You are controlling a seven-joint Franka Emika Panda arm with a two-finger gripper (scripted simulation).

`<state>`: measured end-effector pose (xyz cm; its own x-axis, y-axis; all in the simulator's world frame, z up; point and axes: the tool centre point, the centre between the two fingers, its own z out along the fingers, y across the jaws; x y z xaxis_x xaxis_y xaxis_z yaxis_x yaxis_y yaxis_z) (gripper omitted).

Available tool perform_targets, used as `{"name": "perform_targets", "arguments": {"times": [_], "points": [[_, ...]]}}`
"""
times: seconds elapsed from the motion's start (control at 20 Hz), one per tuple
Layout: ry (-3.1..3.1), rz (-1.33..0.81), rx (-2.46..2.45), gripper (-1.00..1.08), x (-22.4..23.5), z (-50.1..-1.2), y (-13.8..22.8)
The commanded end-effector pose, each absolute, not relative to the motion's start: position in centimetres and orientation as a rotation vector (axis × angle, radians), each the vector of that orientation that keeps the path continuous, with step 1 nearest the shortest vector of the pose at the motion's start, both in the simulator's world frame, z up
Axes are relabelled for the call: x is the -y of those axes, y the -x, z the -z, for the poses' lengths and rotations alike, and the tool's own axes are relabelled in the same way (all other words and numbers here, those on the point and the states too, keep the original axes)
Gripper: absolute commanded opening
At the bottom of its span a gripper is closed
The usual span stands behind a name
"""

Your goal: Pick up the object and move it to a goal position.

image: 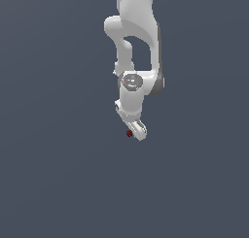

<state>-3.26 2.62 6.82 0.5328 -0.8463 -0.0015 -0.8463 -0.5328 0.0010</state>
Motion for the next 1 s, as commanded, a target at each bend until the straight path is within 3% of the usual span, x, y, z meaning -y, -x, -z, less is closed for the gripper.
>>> {"name": "perform_targets", "arguments": {"times": [0.0, 0.95], "points": [[-2.739, 0.000, 1.539, 1.00, -2.6, -6.7, 3.3], [-2.737, 0.000, 1.542, 1.00, -2.6, -1.8, 3.3]]}}
